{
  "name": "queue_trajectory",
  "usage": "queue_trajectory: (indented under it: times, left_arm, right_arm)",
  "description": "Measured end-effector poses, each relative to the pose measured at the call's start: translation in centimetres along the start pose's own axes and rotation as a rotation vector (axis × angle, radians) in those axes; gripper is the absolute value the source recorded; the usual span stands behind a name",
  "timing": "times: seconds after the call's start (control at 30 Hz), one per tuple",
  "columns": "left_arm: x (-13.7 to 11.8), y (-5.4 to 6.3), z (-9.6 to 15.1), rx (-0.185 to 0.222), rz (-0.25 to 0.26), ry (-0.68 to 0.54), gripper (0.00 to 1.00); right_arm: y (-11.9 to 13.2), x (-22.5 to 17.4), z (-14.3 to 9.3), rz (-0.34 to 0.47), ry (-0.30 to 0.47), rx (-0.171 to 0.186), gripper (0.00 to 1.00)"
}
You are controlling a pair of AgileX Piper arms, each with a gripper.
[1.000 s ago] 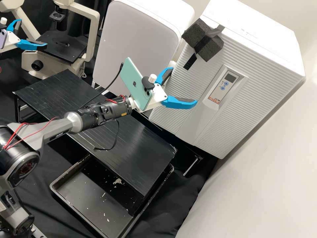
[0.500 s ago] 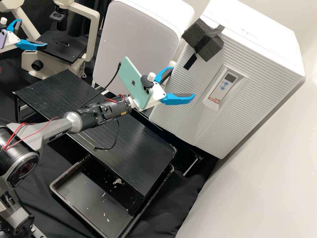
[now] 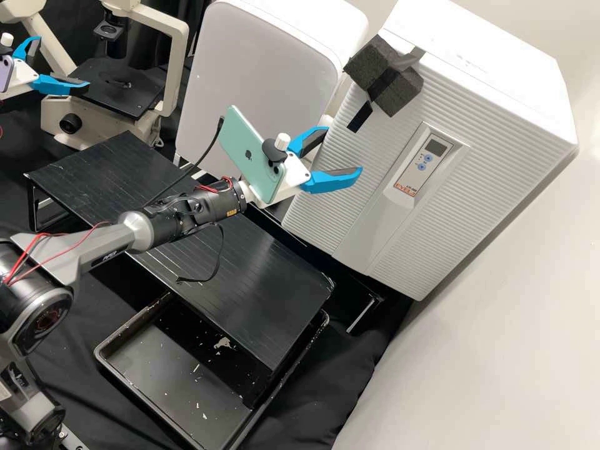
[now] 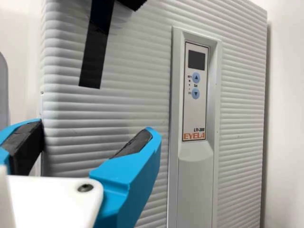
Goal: Open the incubator door
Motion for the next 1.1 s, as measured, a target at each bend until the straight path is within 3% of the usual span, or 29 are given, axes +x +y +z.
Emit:
queue_trajectory:
  times: [1.1]
  left_arm:
    - [0.0,0.0,0.0,0.0,0.0,0.0,1.0]
  right_arm:
    - [-0.42,-0.18,-0.36,-0.029,0.027,-0.025,0.0]
